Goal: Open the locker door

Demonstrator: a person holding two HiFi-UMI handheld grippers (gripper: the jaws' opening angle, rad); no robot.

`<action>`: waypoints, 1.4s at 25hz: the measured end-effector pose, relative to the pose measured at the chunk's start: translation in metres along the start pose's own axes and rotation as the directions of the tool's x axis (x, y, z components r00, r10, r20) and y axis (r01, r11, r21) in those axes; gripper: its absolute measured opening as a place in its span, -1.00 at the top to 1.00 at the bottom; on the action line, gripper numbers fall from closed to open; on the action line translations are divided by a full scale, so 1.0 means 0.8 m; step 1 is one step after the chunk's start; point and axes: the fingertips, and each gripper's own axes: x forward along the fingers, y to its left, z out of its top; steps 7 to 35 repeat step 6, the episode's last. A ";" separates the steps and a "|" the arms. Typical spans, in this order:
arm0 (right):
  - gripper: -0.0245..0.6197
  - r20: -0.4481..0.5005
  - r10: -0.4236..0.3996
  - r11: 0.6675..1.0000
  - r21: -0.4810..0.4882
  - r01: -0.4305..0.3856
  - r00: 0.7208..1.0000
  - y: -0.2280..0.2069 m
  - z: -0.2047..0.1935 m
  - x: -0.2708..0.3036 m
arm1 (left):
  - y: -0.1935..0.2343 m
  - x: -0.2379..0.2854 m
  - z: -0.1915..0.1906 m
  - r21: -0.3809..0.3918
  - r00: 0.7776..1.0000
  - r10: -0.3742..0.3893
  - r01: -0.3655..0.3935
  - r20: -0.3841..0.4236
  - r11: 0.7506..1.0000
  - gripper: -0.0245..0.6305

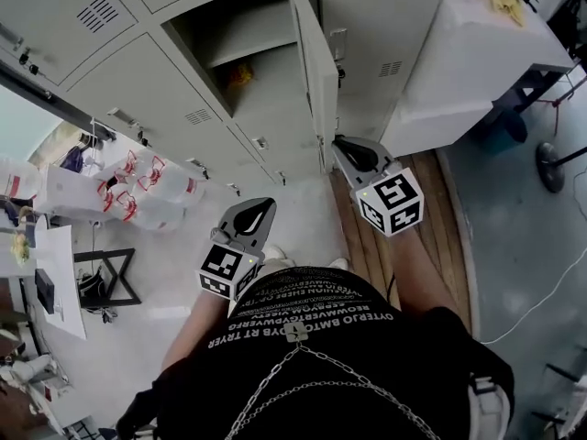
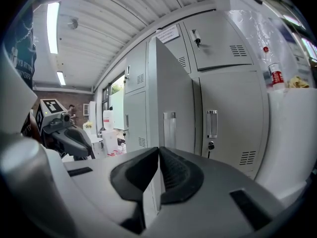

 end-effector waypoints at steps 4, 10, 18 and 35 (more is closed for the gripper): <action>0.89 -0.003 0.021 1.000 -0.009 -0.021 1.000 0.008 0.003 0.008 | -0.002 0.018 0.011 0.009 0.999 -0.035 0.034 0.007 0.999 0.91; 0.89 -0.006 0.036 0.999 -0.021 -0.036 0.999 0.014 0.004 0.013 | -0.004 0.028 0.012 0.007 0.998 -0.059 0.059 -0.001 0.998 0.91; 0.89 -0.006 0.036 0.999 -0.021 -0.036 0.999 0.014 0.004 0.013 | -0.004 0.028 0.012 0.007 0.998 -0.059 0.059 -0.001 0.998 0.91; 0.89 -0.006 0.036 0.999 -0.021 -0.036 0.999 0.014 0.004 0.013 | -0.004 0.028 0.012 0.007 0.998 -0.059 0.059 -0.001 0.998 0.91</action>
